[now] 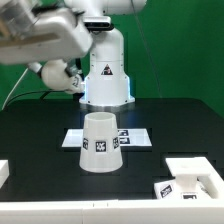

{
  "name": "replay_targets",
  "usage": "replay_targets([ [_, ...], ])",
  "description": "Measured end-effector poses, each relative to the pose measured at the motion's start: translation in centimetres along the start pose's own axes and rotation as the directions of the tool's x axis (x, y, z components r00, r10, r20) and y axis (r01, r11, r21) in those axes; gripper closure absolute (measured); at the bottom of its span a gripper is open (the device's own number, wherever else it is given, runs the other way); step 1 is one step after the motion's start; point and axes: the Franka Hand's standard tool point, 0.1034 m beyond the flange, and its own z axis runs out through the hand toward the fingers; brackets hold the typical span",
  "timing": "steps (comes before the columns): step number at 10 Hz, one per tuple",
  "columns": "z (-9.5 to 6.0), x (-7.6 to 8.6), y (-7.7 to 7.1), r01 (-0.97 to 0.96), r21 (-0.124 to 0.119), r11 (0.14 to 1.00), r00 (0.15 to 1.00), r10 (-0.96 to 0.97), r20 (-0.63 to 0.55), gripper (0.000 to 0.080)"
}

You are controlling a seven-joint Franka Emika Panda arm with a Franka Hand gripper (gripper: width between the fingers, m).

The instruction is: Assemble lamp

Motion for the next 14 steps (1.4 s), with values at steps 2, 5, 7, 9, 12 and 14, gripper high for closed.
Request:
replay_targets([
  [2,0.4,0.5,0.5,-0.003,0.013,1.0,0.99,0.004,-0.139,0.0226],
  [5,-1.8,-0.2,-2.8,-0.037,-0.013,0.999,0.935,0.03,-0.355,0.0226],
  [7,-4.1,-1.5,-8.1,-0.04,-0.073,0.997,0.841,-0.006,-0.541,0.0226],
  [9,-3.6,-1.5,-9.4,-0.028,-0.091,0.995,0.761,-0.038,-0.647,0.0226],
  [12,-3.3,-1.3,-10.0,-0.039,-0.038,0.998,0.636,-0.004,-0.771,0.0226],
  [14,-3.2,0.4,-12.3,-0.031,-0.013,0.999,0.579,0.008,-0.815,0.0226],
])
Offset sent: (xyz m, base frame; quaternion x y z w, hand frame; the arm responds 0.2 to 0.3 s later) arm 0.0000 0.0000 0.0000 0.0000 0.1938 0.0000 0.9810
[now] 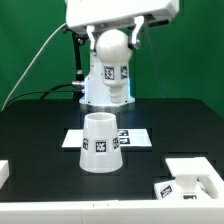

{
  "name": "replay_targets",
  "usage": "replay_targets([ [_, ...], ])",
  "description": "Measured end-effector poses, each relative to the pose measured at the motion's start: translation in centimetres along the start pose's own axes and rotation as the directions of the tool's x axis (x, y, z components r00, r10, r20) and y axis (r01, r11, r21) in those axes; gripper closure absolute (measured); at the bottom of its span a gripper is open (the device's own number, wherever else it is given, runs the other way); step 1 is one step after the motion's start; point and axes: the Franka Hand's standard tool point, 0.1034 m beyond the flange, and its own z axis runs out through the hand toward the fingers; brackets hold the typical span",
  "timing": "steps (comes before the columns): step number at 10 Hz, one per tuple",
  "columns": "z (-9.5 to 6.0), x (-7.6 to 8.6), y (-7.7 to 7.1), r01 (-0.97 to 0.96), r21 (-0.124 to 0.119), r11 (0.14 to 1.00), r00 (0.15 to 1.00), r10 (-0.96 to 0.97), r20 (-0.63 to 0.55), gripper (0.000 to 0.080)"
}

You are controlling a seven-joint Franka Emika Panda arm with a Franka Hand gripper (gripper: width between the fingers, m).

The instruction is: Assemble lamp

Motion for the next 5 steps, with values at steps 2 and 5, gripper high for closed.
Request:
replay_targets([
  [2,-0.7,5.4,-2.9,-0.049,-0.018,0.999,0.995,0.048,-0.088,0.0226],
  [5,-0.2,4.1,-2.7,-0.032,-0.01,0.999,0.998,0.032,-0.058,0.0226],
])
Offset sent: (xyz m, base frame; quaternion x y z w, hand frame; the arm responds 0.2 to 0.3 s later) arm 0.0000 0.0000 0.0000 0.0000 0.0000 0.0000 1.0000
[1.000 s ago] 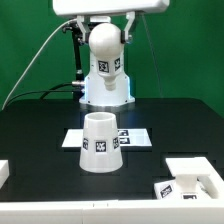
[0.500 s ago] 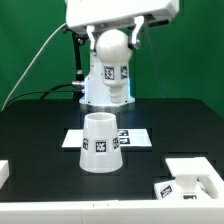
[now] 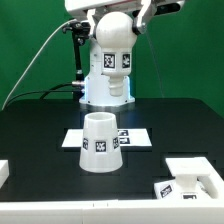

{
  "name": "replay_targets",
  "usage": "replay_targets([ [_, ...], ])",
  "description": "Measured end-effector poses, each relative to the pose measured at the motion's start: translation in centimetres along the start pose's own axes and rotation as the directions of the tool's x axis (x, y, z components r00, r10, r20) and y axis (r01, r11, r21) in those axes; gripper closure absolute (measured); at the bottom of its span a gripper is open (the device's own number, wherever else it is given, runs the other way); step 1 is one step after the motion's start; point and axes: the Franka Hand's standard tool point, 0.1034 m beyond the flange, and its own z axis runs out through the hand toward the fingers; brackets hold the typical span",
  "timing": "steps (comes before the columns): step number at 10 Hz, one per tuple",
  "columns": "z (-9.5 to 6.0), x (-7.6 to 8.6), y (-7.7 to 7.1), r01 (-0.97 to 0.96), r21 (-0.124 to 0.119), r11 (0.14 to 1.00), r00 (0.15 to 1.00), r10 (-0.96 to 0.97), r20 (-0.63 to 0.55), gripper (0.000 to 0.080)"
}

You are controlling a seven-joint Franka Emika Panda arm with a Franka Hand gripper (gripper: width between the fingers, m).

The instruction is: Assemble lamp

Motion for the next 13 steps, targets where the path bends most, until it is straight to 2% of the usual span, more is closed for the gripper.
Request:
replay_targets([
  [2,0.3,-0.3,-0.3,0.01,0.001,1.0,1.0,-0.01,0.004,0.0226],
  [3,1.0,-1.0,-1.4,0.025,0.007,1.0,1.0,-0.025,0.009,0.0226],
  [5,2.7,-2.2,-5.9,0.006,0.026,1.0,1.0,-0.006,0.016,0.0226],
  [6,2.9,-3.2,-7.8,-0.098,0.059,0.993,0.995,0.096,0.038,0.0226],
  [7,2.8,-4.5,-8.2,-0.157,0.089,0.984,0.986,0.152,0.064,0.0226],
  [8,2.9,-4.5,-8.0,-0.118,0.087,0.989,0.991,0.112,0.074,0.0226],
  [11,3.1,-5.1,-8.7,-0.126,0.099,0.987,0.987,0.115,0.11,0.0226],
  [13,4.9,-7.7,-9.7,0.078,0.096,0.992,0.99,-0.088,0.111,0.0226],
])
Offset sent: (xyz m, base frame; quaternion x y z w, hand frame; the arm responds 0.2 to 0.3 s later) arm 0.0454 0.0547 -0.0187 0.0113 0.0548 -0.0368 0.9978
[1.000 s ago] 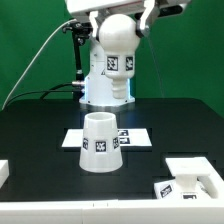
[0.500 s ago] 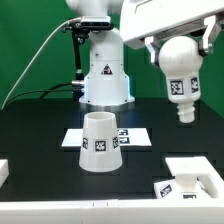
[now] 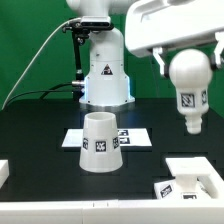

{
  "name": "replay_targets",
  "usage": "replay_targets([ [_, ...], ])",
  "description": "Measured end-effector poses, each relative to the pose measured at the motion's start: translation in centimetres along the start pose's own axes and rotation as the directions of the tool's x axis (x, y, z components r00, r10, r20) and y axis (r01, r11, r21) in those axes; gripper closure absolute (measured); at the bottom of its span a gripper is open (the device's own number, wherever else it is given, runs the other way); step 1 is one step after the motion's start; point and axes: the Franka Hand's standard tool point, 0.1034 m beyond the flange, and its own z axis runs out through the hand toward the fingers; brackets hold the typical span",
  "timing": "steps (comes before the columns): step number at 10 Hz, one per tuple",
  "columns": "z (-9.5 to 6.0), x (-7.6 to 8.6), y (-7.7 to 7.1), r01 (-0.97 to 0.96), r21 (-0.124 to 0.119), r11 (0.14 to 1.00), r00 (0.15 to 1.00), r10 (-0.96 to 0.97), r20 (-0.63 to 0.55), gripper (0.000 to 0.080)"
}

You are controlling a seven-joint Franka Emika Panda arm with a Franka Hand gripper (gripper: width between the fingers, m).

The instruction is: Assemble lamp

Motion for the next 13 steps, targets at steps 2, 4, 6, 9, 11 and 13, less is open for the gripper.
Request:
replay_targets([
  [2,0.9,-0.7,0.1,0.031,-0.003,1.0,0.999,-0.031,0.019,0.0226],
  [4,1.1,-1.0,0.0,0.029,0.004,1.0,0.999,-0.029,0.031,0.0226],
  [6,1.6,-1.4,-0.3,0.067,0.021,0.998,0.997,-0.068,0.022,0.0226],
  [9,2.4,-1.7,0.0,0.161,0.01,0.987,0.987,-0.161,0.028,0.0226],
  [11,2.4,-0.7,0.4,0.197,0.007,0.98,0.98,-0.198,0.022,0.0226],
  [13,2.9,-0.5,0.8,0.223,0.003,0.975,0.975,-0.223,0.021,0.0226],
])
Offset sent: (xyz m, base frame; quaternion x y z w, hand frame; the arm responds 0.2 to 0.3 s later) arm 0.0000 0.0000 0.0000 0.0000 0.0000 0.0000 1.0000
